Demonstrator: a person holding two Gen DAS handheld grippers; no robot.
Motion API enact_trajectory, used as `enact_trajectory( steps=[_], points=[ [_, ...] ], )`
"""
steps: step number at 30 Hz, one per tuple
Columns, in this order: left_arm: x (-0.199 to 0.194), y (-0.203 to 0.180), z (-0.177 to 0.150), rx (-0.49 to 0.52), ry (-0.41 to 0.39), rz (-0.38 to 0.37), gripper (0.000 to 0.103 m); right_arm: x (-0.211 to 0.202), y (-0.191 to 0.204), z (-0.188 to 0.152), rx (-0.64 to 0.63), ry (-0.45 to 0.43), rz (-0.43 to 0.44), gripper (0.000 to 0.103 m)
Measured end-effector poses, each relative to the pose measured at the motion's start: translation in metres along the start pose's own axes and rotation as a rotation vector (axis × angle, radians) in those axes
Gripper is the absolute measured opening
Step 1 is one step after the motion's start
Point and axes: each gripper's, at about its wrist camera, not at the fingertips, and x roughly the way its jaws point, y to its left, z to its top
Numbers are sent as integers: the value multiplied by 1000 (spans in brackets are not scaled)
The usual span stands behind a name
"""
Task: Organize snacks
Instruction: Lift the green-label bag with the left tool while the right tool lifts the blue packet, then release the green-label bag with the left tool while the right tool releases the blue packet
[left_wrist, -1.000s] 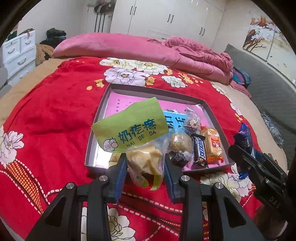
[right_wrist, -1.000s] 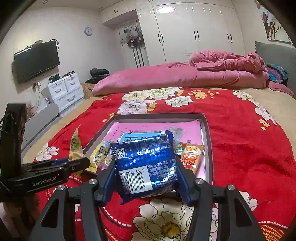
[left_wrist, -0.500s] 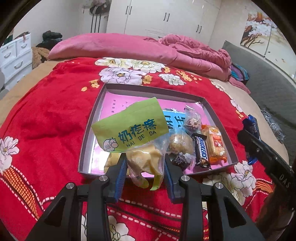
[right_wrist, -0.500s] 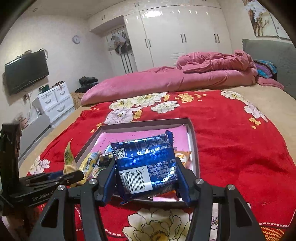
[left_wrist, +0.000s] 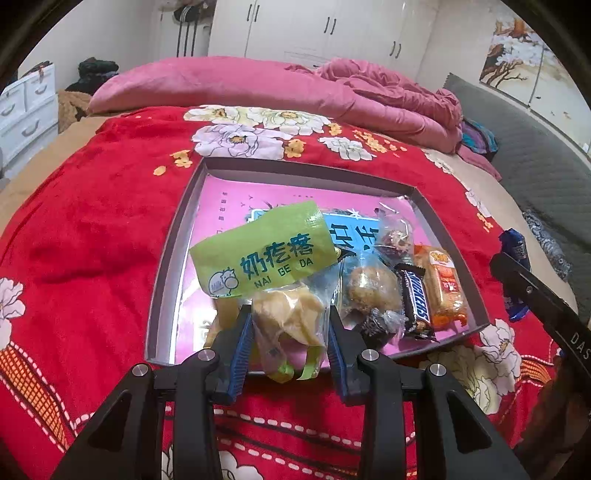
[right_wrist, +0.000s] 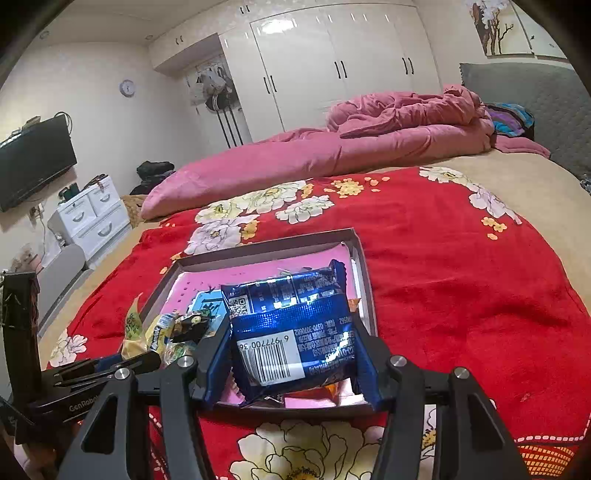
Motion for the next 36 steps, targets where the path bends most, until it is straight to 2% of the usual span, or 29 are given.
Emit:
enact_trajectory(
  steps=[20,30,36],
  points=[
    [16,0,3,-3,33,-7,38,21,8,5,-6,12,-28,58],
    [18,-5,4,11,36,-8,38,44,21,-2,-37,82,-14,58],
    [19,-5,3,13,36,-10,38,55,32,-7,-60,125,44,58]
  ],
)
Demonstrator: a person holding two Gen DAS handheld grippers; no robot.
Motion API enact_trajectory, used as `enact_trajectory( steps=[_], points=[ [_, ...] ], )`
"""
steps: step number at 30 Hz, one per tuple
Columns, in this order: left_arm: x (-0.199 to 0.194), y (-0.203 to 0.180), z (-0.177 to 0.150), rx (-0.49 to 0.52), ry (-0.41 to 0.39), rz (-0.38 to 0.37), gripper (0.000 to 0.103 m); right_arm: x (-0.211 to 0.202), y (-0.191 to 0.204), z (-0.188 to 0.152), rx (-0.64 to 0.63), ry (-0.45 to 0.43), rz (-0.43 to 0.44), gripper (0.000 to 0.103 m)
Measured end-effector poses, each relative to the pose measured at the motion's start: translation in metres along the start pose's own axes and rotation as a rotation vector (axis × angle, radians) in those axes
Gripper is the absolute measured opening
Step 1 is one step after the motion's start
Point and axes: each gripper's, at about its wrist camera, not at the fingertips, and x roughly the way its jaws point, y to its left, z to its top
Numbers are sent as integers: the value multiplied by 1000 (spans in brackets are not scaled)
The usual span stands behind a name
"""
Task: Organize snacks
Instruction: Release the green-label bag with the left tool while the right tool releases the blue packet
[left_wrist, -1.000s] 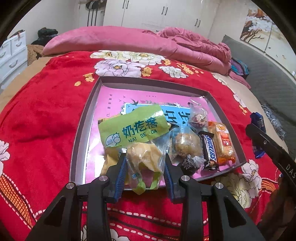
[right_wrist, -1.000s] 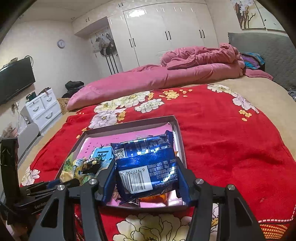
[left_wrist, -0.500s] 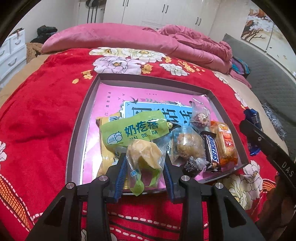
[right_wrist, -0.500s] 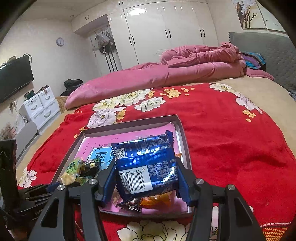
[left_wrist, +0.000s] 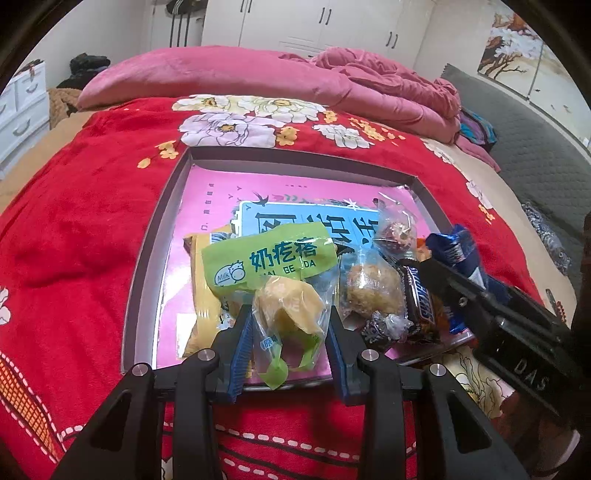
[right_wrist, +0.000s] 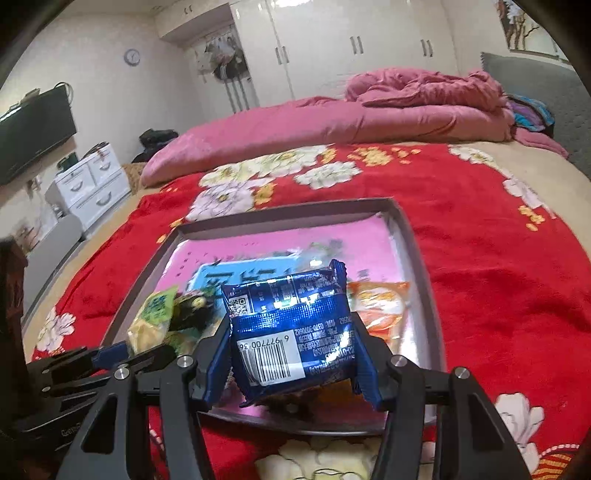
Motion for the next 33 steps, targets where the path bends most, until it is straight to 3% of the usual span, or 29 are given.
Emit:
enact_trajectory(
  steps=[33],
  points=[
    [1,0,0,-3,-1,-2,38,16,0,-4,30,65,-3,63]
  ],
)
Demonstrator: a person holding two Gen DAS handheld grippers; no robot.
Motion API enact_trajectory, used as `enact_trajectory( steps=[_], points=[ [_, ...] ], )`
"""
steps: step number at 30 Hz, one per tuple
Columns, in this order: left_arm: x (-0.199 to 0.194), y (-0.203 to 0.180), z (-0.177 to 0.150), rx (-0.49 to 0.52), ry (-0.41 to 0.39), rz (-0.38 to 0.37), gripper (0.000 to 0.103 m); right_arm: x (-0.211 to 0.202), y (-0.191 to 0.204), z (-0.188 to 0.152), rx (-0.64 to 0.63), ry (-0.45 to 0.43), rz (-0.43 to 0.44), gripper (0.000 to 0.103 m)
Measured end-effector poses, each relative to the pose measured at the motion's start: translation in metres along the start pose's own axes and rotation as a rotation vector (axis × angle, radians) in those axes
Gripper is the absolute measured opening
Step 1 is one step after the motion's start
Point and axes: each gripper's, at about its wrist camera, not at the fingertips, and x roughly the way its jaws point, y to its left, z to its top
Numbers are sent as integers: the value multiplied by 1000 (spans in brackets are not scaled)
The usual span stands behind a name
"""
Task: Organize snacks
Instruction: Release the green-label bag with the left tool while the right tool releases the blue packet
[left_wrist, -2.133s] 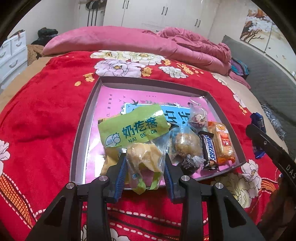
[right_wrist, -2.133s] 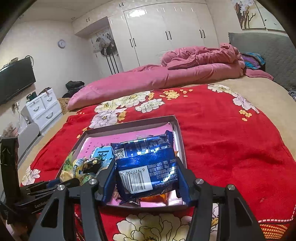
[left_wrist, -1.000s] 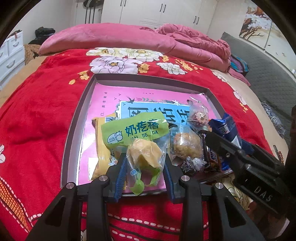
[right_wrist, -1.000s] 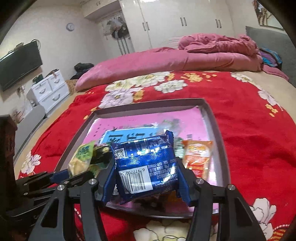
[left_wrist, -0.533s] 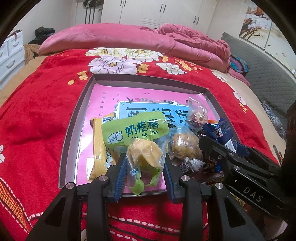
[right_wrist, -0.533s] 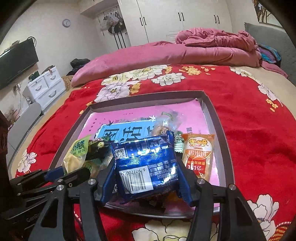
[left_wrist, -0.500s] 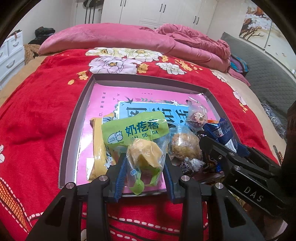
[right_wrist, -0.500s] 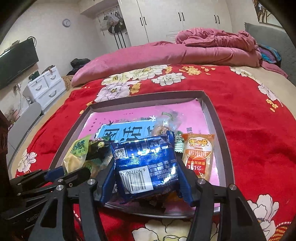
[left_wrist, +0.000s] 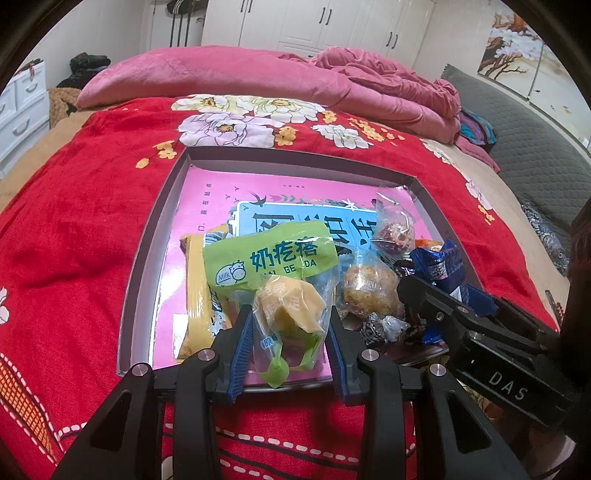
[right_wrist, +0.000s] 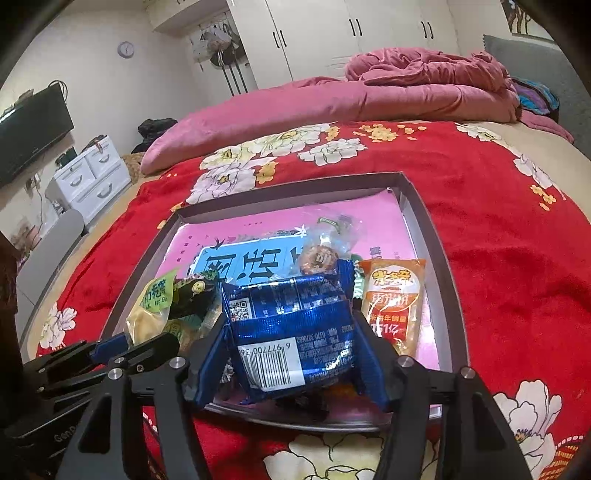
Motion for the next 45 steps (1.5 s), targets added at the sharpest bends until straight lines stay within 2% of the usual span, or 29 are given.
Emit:
enact_trajectory(
  steps=[5,9,23,31,34,38,45],
  points=[
    [0,0,1,-12,-4,-11,38,-1,0,0,2,-2,-6,65],
    [0,0,1,-17,-7,-12,38,-3,-1,0,9,-9,-2,72],
    [-1,1,2,-12,-11,-9,38,-21,-6,1,7,-62,-4,75],
    [-1,1,2,-7,-11,-5,40,-23,-7,-1,-1,-57,-19,75],
    [-2,1,2,-9,-15,-2,49,-23,-7,-1,-5,-57,-21,75],
    [-3,1,2,-8,-17,-2,50,-23,-8,-1,-7,-54,-26,75],
    [-12,2,4,-5,-50,3,69,-30,-12,-1,11,-78,-29,81]
  ],
)
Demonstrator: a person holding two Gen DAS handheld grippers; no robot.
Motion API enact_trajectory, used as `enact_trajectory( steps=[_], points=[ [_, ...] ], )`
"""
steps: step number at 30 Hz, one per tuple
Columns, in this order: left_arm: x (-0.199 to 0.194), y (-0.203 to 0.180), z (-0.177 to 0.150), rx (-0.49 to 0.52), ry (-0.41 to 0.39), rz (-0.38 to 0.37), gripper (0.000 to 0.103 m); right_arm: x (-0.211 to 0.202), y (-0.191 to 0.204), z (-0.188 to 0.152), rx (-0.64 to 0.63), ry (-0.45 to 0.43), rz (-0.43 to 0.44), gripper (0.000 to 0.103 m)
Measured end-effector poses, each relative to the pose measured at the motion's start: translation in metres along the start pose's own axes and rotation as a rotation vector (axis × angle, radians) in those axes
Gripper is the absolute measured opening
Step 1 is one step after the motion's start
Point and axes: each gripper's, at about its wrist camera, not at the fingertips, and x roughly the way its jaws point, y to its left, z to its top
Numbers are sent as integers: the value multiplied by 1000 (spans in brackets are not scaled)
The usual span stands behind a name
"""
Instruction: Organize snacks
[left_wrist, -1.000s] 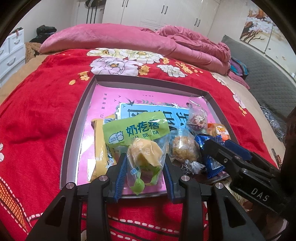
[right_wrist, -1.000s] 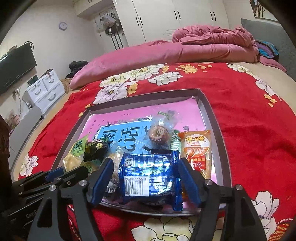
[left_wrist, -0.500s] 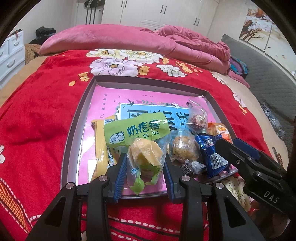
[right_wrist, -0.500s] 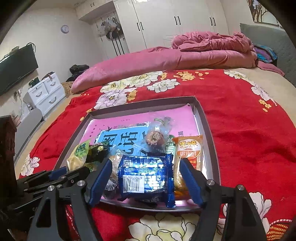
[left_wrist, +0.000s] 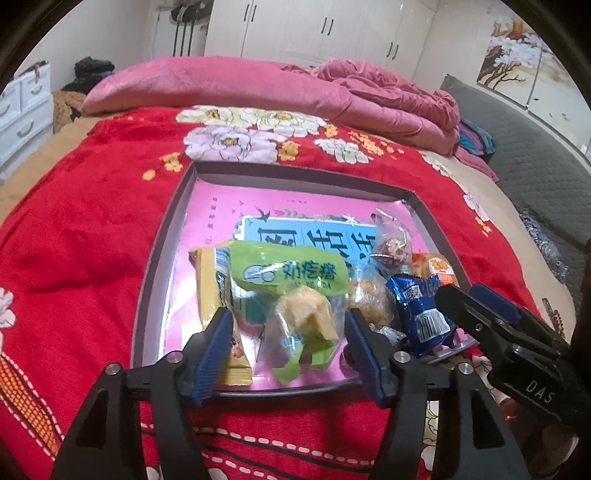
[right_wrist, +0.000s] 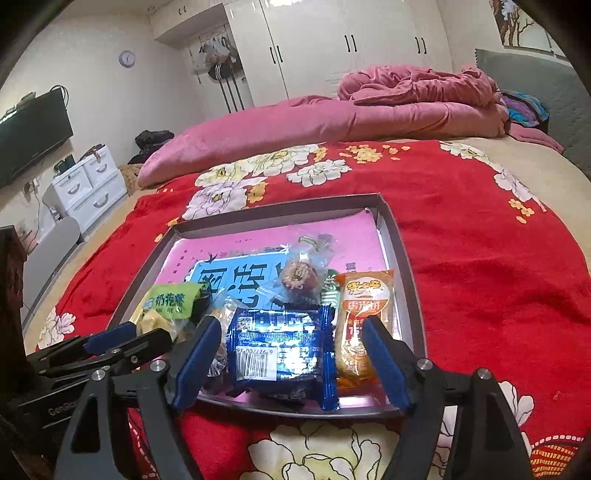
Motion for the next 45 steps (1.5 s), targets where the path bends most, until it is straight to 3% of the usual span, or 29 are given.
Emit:
enact_trajectory(
  steps=[8,14,19,24,29,36,45],
  points=[
    [-18,-4,-3,20,-37,-3,76,-16,-2,0,-1,-42,-15,87],
    [-29,-6,-18,25,13,-19,77,-36,5,-8,-18,-44,0,92],
    [-41,-8,-37,27,56,3,77,-46,8,-24,-1,4,6,94],
    [-50,-5,-56,5,112,15,77,-61,10,-41,-1,28,-26,96],
    [-59,1,-60,-17,102,23,77,-73,8,-59,25,60,-42,96],
    [-67,4,-69,-41,113,24,77,-93,17,-66,-16,31,-56,97],
    [-67,0,-72,-11,107,41,77,-89,24,-66,-54,28,-69,97]
  ],
)
